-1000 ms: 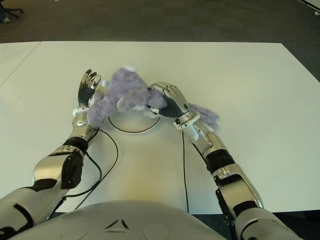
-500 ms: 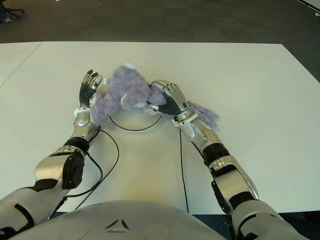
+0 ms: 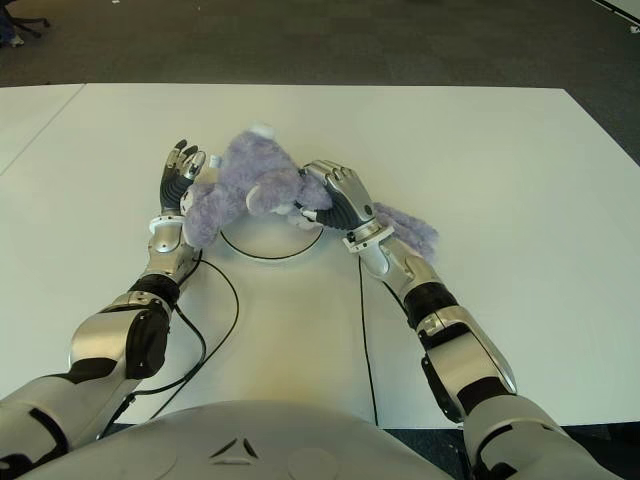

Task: Put the doll into the plate.

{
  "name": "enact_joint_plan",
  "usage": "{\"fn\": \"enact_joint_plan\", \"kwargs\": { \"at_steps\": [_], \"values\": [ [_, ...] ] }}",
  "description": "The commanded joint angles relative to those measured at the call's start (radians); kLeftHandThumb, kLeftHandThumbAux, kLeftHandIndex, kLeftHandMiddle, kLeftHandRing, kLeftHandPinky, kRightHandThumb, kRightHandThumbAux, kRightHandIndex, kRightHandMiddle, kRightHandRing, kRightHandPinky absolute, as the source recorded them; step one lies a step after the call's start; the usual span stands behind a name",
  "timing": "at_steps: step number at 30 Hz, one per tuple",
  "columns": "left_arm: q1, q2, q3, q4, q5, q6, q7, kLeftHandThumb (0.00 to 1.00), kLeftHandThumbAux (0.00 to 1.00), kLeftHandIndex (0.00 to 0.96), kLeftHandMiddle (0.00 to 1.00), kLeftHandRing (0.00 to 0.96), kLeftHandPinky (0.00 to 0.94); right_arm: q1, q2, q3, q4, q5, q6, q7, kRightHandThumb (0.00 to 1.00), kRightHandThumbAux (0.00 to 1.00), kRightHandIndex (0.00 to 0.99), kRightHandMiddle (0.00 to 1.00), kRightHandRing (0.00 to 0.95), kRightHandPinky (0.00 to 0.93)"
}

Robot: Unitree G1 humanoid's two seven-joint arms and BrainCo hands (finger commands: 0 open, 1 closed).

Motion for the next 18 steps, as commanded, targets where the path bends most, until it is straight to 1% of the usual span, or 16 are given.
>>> {"fn": "enact_joint_plan", "kwargs": {
  "at_steps": [1,6,11,18],
  "values": [
    [0.189,-0.088,0.002,0.135,-0.006,0.131,0.004,0.0,0.451,0.098,0.158,0.148,0.135,0.055,-0.014,0.047,0.086,-0.033,0.062,0.078,0.477,0.678,0.802,0.923,0.89,0.895],
    [0.188,-0.087,0.003,0.135,-0.006,0.134,0.003,0.0,0.446,0.099,0.158,0.148,0.123,0.052,-0.015,0.041,0.082,-0.025,0.073,0.084,0.472,0.681,0.802,0.92,0.888,0.891],
    [0.187,-0.086,0.003,0.135,-0.006,0.136,0.0,0.0,0.441,0.098,0.161,0.145,0.115,0.054,-0.013,0.032,0.075,0.001,0.09,0.121,0.461,0.69,0.799,0.91,0.885,0.886],
    [0.188,-0.089,0.007,0.135,-0.01,0.133,-0.003,0.0,0.444,0.092,0.156,0.142,0.125,0.054,-0.009,0.024,0.073,0.026,0.101,0.147,0.455,0.696,0.796,0.906,0.884,0.883]
  ]
}}
